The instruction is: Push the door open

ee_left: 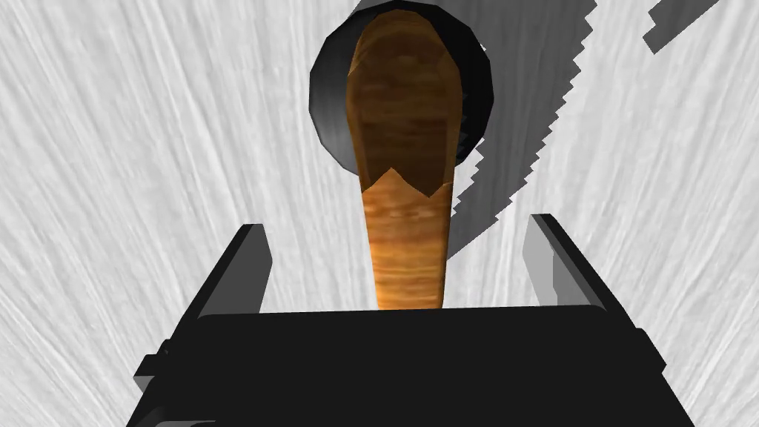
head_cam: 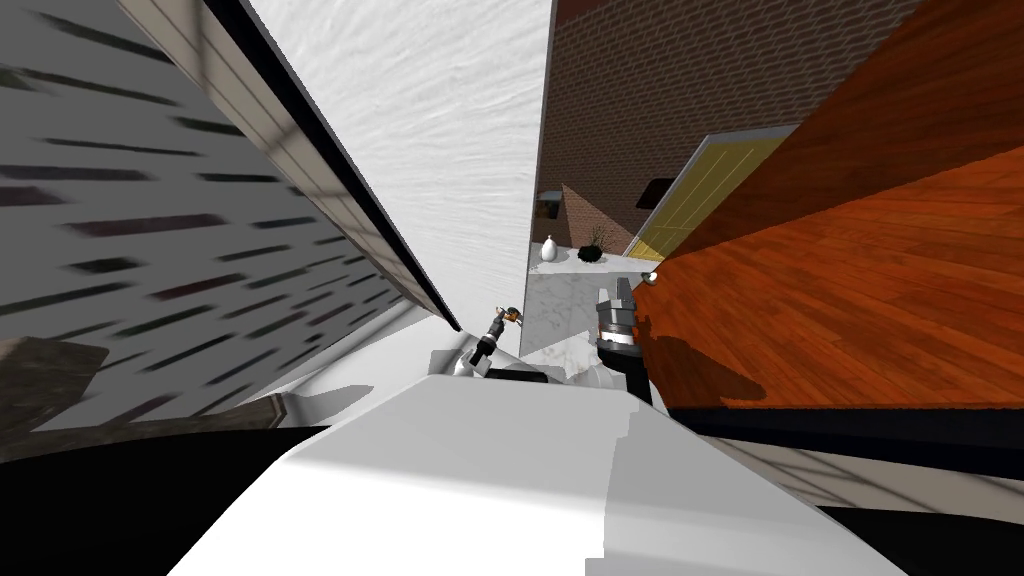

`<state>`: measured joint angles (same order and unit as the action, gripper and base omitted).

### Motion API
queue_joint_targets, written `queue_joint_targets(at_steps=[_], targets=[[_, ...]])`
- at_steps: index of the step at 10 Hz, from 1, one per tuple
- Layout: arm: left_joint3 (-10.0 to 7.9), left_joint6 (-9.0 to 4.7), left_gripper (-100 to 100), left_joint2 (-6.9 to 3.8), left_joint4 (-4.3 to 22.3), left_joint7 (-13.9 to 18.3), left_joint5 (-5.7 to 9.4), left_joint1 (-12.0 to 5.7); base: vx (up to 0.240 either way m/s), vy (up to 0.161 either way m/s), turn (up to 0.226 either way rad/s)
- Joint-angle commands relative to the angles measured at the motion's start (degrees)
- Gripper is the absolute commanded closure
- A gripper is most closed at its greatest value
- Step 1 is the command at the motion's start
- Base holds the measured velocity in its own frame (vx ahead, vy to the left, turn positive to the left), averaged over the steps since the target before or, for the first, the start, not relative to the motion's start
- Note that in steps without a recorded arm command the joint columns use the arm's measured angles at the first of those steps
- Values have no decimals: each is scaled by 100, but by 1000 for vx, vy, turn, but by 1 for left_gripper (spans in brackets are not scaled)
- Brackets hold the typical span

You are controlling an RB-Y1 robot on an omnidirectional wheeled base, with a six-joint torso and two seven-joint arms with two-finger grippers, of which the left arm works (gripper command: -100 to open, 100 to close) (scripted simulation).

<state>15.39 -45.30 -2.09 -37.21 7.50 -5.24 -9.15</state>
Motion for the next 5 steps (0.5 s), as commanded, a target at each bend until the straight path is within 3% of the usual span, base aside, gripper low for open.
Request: queue_joint_targets(at_steps=[1,2,3,5], targets=[[-27,-18,-100,89,52,-23,12,-21,206,-43,-32],[-12,12,-100,50,-5,-10,5,1,86,-23,-1],[-12,12,100,50,-5,-10,5,1,-10,3,5],[-12,12,100,50,-5,-10,5,1,-27,10,-4]])
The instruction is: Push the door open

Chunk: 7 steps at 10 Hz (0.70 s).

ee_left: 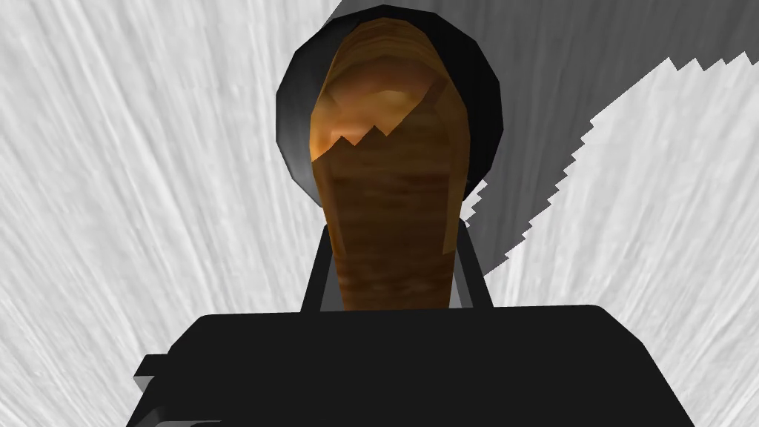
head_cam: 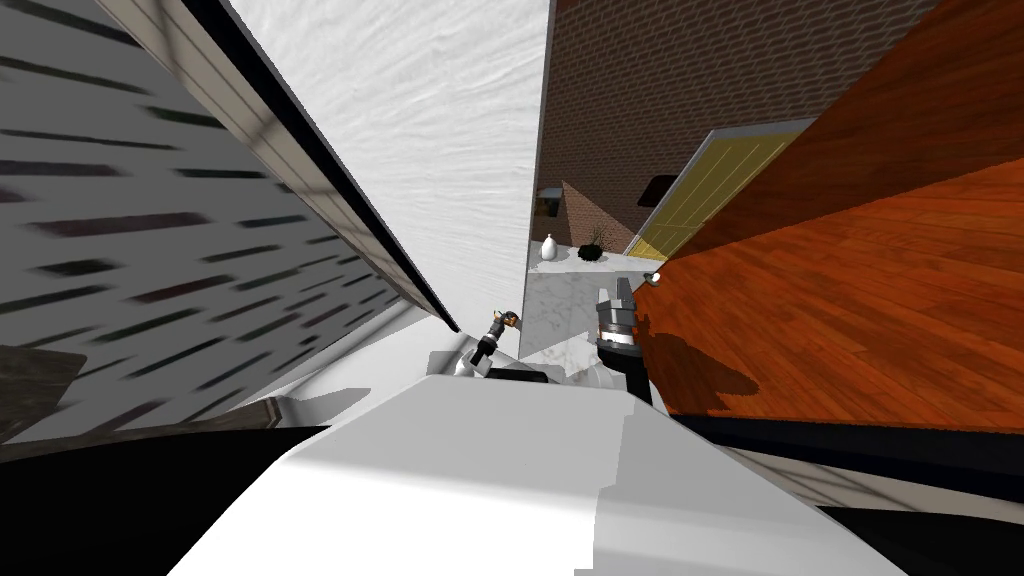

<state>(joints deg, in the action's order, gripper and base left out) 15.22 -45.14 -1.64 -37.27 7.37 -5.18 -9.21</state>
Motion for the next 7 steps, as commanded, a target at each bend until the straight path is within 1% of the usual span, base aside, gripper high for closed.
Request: queue_joint_targets(at_steps=[1,3,4,7], targets=[[5,-5,100,5,1,3,-1,7,-17,6,4],[5,-5,100,5,1,3,-1,7,-5,1,2],[-68,10,100,-35,21,-32,30,15,95,-65,25],[-172,8,100,-72,30,-77,77,12,156,-94,32]])
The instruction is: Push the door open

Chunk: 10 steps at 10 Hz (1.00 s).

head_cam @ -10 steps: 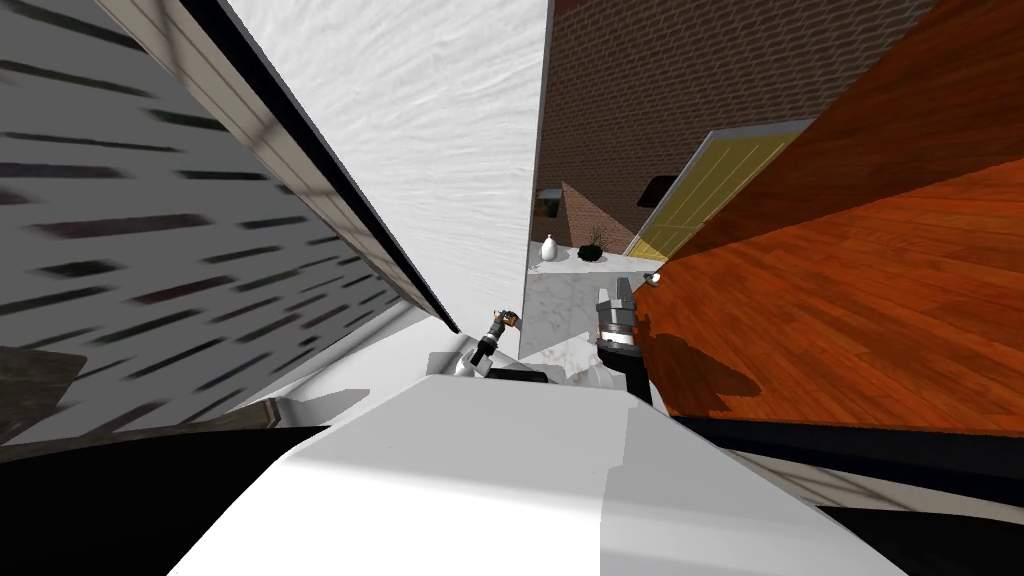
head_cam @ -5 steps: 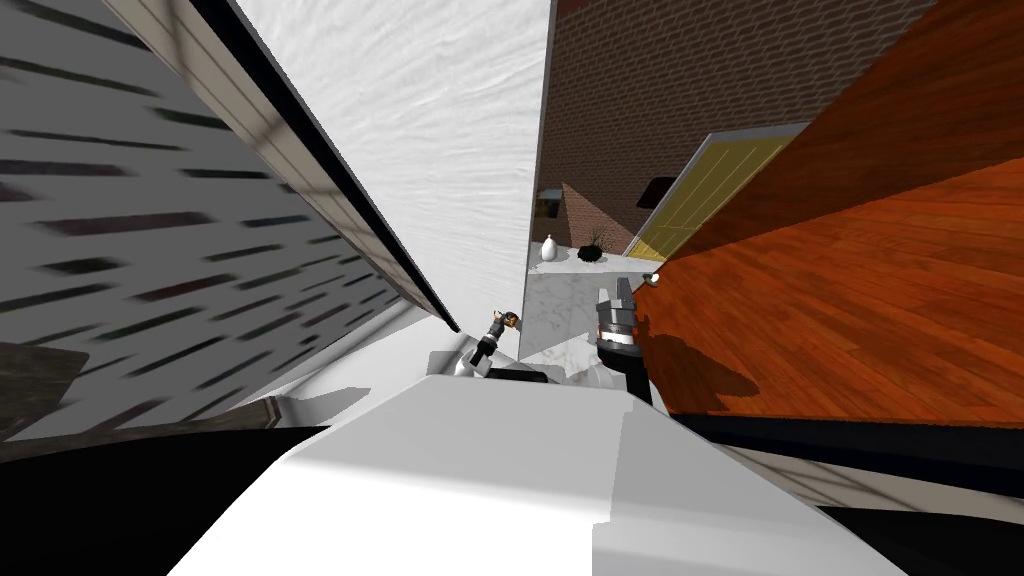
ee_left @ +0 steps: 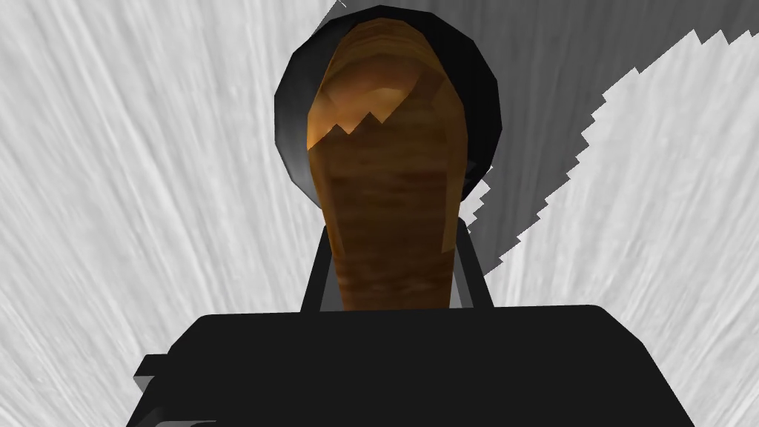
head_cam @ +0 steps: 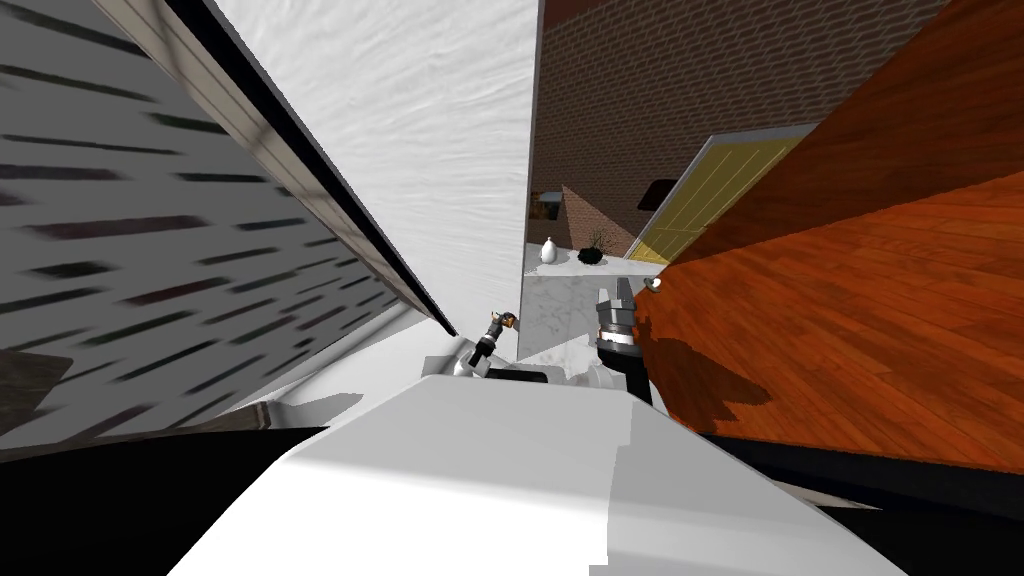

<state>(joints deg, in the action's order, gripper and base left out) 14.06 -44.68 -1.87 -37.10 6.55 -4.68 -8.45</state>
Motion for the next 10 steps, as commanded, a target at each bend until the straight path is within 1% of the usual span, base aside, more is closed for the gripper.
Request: queue_joint_targets(at_steps=[1,3,4,5,6,8,10], targets=[[-128,-38,100,-69,20,-26,59,-67,155,-103,34],[-246,-41,100,-97,32,-77,112,-71,178,-137,64],[-333,-42,100,-113,40,-115,151,-74,169,-131,35],[-333,-42,100,-113,40,-115,151,-74,103,-81,30],[-473,-45,100,-131,53,-176,214,-79,131,-109,42],[-571,-46,100,-140,62,-219,258,-82,136,-110,77],[-771,-50,100,-143,81,-306,348,-89,142,-135,81]])
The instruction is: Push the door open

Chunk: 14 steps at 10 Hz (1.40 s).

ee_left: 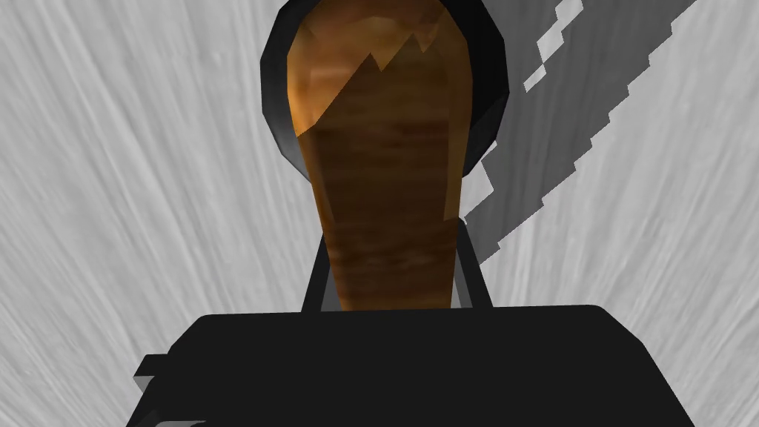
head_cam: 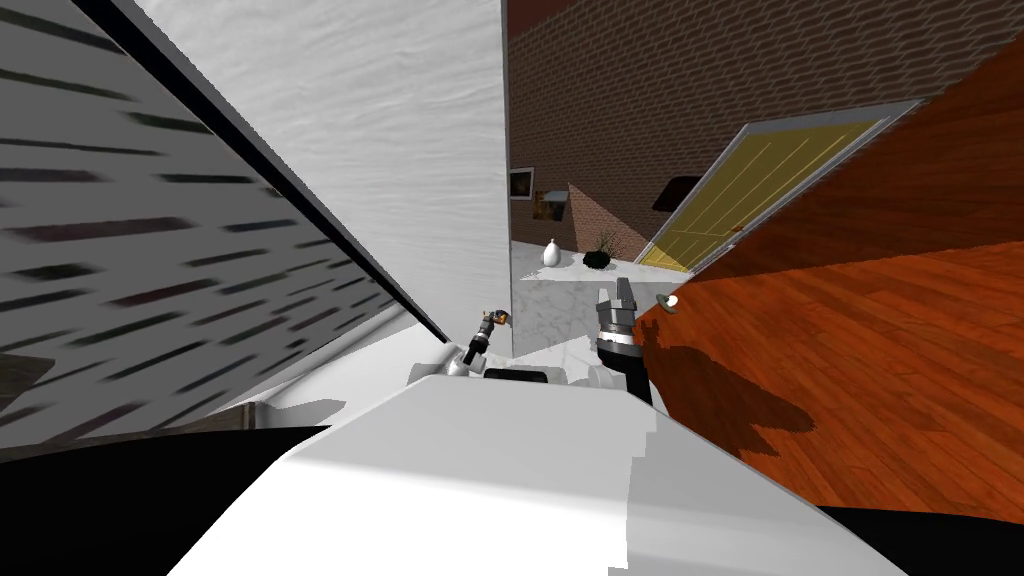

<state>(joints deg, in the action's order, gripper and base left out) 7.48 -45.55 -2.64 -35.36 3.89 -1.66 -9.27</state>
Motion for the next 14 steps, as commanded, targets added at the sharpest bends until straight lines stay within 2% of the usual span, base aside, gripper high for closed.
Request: queue_joint_targets(at_steps=[1,7,8,9,12,13,14], targets=[[-162,36,100,-64,-88,-63,68,-8,147,-143,58],[-655,27,100,8,-42,-277,290,-25,164,-147,78],[-655,27,100,8,-42,-277,290,-25,135,-85,44],[-755,25,100,37,-33,-321,334,-29,130,-92,34],[-890,23,100,90,-20,-380,395,-34,165,-112,62],[-893,35,100,49,-9,-376,394,-4,72,-35,37],[-986,25,100,-29,-14,-404,445,-10,133,-33,40]])
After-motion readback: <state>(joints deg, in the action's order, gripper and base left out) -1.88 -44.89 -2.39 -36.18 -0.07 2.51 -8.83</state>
